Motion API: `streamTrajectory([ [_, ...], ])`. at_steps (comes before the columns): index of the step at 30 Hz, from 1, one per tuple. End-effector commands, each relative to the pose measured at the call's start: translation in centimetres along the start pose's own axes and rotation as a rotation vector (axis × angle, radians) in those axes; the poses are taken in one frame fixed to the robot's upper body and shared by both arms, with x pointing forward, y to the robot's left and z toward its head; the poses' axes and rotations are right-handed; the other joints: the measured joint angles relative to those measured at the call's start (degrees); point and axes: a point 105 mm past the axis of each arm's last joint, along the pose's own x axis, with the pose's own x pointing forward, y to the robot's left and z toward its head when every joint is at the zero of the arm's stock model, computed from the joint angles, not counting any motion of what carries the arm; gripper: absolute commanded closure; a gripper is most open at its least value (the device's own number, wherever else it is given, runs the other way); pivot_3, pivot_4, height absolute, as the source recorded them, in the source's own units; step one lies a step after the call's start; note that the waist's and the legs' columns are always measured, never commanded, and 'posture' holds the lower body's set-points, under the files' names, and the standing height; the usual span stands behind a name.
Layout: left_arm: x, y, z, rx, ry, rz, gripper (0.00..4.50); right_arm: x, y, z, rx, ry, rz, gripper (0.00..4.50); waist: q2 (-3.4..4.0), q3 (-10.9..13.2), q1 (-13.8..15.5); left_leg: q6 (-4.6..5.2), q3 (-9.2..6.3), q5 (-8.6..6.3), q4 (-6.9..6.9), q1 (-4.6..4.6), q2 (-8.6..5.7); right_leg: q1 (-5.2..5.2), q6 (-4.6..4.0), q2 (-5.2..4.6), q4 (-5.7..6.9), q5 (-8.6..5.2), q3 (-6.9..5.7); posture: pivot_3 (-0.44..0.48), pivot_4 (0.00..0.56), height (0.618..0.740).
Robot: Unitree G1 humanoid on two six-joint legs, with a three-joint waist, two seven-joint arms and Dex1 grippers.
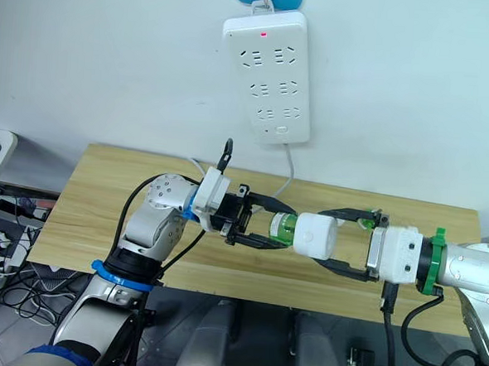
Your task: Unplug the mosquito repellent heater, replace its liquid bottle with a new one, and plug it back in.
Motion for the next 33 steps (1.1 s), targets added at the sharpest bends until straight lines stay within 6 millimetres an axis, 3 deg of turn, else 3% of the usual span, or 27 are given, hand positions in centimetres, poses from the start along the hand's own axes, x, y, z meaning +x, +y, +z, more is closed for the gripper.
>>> streamTrajectory([
  [1, 0.4, 0.2, 0.3, 0.084, 0.002, 0.003, 2.25, 0.4, 1.6, 2.8, 0.261, -0.092, 0.085, 1.56, 0.0, 0.0, 0.02, 0.0, -0.01, 0.0, 0.0, 0.0, 0.0, 0.02, 0.0, -0.01, 0.0, 0.0, 0.0, 0.038, 0.387, 0.74],
  [7, 0.4, 0.8, 0.1, 0.139, 0.02, 0.025, 2.25, 0.3, 1.5, 4.3, 0.837, -0.136, 0.108, 1.56, 0.0, 0.0, 0.01, 0.02, -0.02, -0.01, 0.0, -0.01, -0.02, 0.1, -0.01, -0.02, -0.07, 0.01, -0.03, 0.043, 0.387, 0.74],
  [12, 0.5, 0.9, 0.0, 0.177, 0.029, 0.024, 2.25, 0.4, 1.4, 4.1, 1.122, -0.141, 0.121, 1.56, -0.02, 0.0, 0.07, 0.04, -0.01, -0.02, -0.01, -0.01, -0.04, 0.11, -0.01, -0.02, -0.1, 0.01, -0.08, 0.043, 0.384, 0.74],
  [28, 0.4, 0.7, -0.1, 0.184, 0.035, 0.018, 2.25, 0.6, 1.2, 3.2, 1.188, -0.152, 0.13, 1.56, -0.02, -0.01, 0.04, 0.01, -0.09, -0.01, 0.0, -0.03, -0.03, 0.06, -0.01, -0.02, -0.12, 0.0, -0.1, 0.046, 0.374, 0.74],
  [33, 0.4, 0.7, -0.1, 0.182, 0.029, 0.02, 2.25, 0.2, 1.2, 3.0, 1.203, -0.153, 0.131, 0.03, -0.02, -0.01, 0.05, 0.01, -0.11, -0.01, -0.01, -0.04, -0.03, 0.07, -0.01, -0.02, -0.14, 0.0, -0.11, 0.043, 0.371, 0.74],
])
